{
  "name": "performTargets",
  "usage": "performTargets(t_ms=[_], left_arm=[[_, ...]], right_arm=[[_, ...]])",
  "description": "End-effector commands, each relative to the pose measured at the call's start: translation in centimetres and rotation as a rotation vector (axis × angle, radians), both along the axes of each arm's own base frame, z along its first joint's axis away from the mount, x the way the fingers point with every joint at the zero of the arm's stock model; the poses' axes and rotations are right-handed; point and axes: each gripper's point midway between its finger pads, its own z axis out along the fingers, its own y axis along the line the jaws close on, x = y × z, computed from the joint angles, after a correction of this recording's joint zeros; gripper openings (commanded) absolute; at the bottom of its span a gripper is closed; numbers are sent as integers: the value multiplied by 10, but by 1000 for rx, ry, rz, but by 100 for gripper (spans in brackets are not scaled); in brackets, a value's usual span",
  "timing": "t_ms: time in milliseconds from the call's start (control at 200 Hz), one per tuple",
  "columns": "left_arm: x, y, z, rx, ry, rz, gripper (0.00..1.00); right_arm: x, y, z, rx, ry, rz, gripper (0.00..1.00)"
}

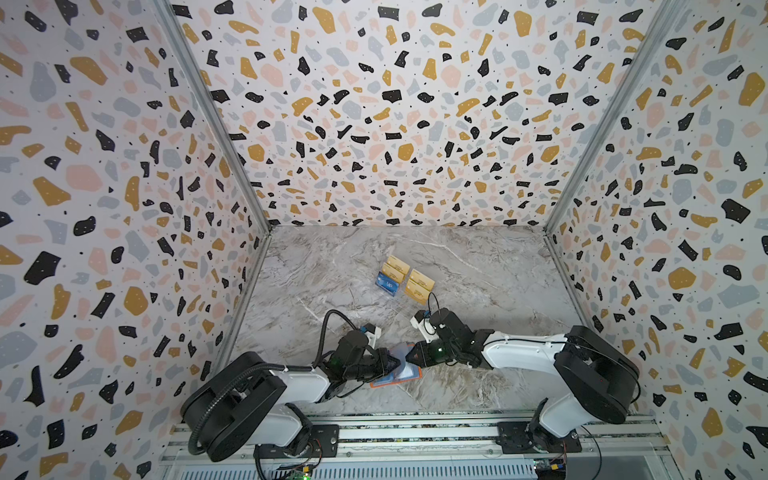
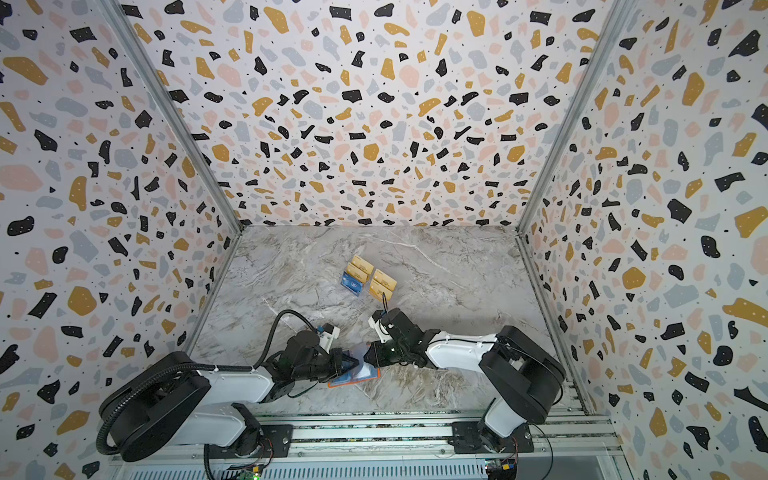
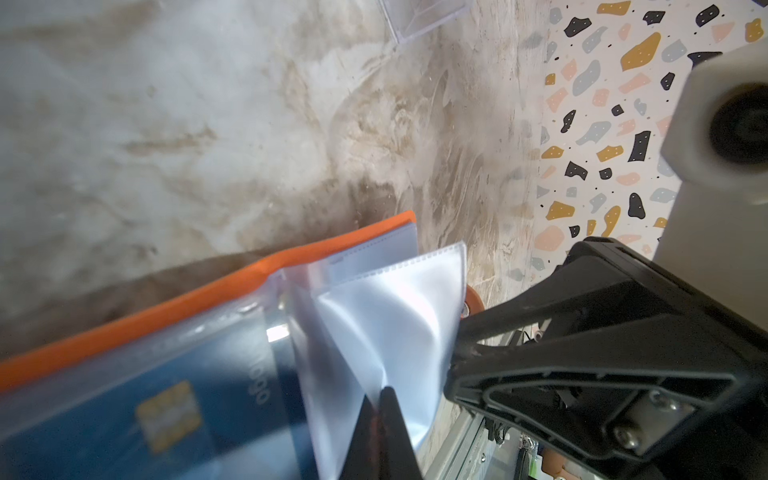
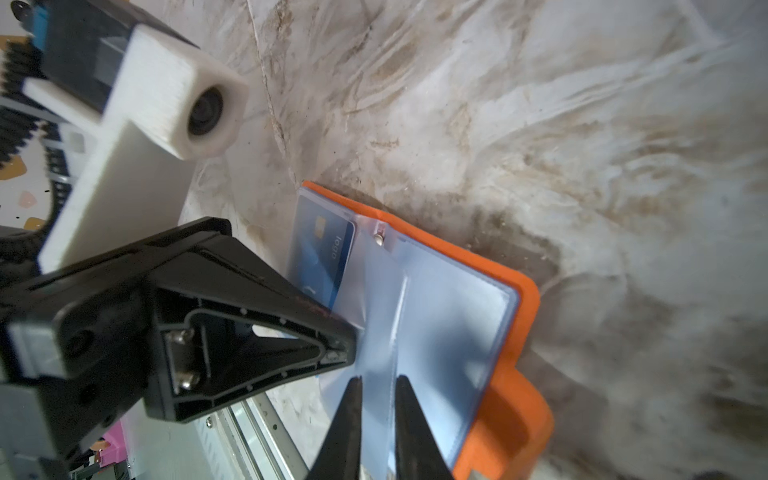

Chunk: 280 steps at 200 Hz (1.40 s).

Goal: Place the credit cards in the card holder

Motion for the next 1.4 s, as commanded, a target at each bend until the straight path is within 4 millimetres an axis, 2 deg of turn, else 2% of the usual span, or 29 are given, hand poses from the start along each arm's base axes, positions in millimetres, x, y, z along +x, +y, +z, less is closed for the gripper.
performTargets(t_ms=[0, 215, 511, 756, 991, 1116, 1397], left_arm=[[-2, 1, 2, -8, -21, -16, 0], [-2, 6, -3, 12, -10, -9, 0], [-2, 8, 6, 4, -36, -15, 0], [-3, 8, 4, 16, -33, -26, 0], [-3, 7, -1, 21, -23, -32, 0], [-3, 7, 0, 14, -21, -31, 9], [-1, 8, 11, 14, -38, -24, 45]], right_arm=[[2, -1, 4, 12, -11, 5, 17], [7, -6, 6, 35, -14, -20, 17], [5, -10, -11, 11, 20, -25, 14], [4, -6, -12, 22, 29, -10, 13], [-3, 9, 1, 72, 18, 59, 13], [-9, 14, 3, 88, 21, 87, 13], [-10, 16, 7, 86, 11, 103, 13]])
